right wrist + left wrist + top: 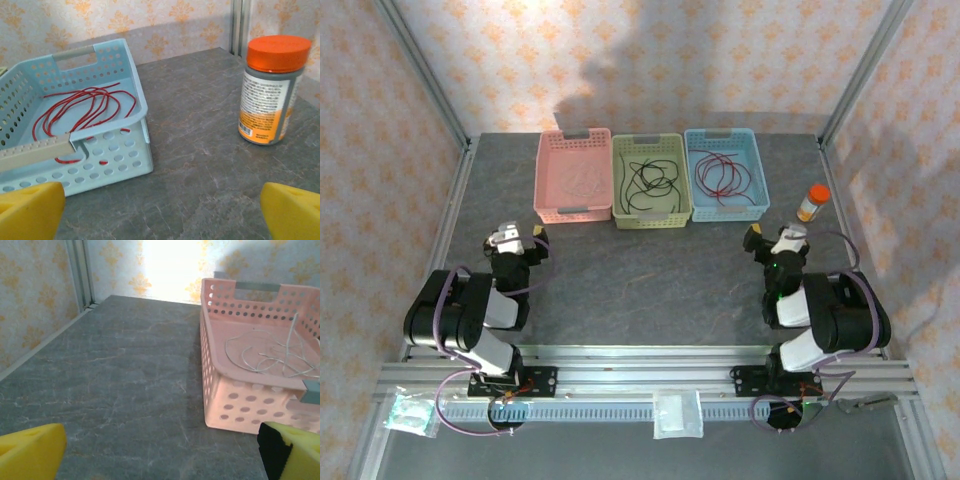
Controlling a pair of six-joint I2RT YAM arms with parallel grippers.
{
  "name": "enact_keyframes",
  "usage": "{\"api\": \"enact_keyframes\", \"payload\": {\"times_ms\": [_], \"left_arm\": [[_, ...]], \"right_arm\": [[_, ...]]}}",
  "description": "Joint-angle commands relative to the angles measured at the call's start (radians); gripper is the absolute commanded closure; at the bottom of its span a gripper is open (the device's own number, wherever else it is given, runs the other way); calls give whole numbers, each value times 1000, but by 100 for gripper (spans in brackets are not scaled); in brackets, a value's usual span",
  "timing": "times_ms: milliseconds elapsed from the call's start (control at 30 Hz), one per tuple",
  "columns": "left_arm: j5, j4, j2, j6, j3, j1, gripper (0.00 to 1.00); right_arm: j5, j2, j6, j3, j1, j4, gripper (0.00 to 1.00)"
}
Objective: Untangle the cables
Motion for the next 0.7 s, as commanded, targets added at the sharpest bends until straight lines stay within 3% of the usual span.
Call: {"api": "enact_keyframes", "payload": {"times_ms": [0,233,400,667], "left_arm": [[-65,66,9,-29,47,-1,1],[-63,27,-3,-26,54,-5,1],[35,-4,3,15,77,-6,1],[50,-11,1,11,79,0,1]], "right_arm": [[-38,-3,3,79,-4,-61,0],[-38,5,-3,77,-1,-45,1],[-39,3,-5,80,-1,-51,0],[-40,5,-3,80,-1,-52,0]]}}
